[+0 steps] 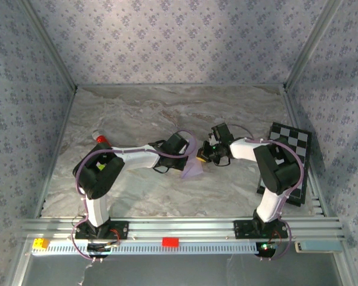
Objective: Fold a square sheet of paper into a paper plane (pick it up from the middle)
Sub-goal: Fold the triangle a second time at the center of the table.
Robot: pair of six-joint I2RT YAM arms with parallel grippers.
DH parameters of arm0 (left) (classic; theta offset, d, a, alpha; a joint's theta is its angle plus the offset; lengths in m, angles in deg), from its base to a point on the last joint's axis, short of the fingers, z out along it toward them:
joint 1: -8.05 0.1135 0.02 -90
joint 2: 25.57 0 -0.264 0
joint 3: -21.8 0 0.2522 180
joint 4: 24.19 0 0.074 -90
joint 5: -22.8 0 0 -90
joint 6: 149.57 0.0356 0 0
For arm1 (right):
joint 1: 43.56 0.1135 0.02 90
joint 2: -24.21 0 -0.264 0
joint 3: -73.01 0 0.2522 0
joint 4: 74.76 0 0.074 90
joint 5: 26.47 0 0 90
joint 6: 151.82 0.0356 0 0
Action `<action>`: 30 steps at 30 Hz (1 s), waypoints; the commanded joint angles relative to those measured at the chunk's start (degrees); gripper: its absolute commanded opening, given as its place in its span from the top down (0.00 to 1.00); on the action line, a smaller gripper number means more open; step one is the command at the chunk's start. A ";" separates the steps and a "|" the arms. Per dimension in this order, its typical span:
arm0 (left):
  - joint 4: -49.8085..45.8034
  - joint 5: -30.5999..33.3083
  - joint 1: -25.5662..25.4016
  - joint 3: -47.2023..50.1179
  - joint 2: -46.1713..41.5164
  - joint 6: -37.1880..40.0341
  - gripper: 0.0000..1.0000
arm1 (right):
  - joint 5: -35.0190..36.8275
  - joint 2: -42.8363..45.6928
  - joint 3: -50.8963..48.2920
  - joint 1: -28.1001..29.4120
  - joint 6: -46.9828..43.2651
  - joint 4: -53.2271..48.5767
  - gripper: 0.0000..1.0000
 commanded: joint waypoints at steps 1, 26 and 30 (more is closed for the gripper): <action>-3.10 -0.38 0.04 0.75 0.90 0.80 1.00 | -2.98 3.78 0.53 -0.51 -1.01 0.07 1.00; -3.17 -1.71 0.04 0.20 0.25 0.76 0.96 | -1.98 -3.16 -3.61 3.23 -2.73 -1.63 1.00; -4.99 -1.60 0.03 -0.93 -2.19 -1.06 0.82 | -0.57 -1.92 -4.81 3.32 -2.27 -1.84 1.00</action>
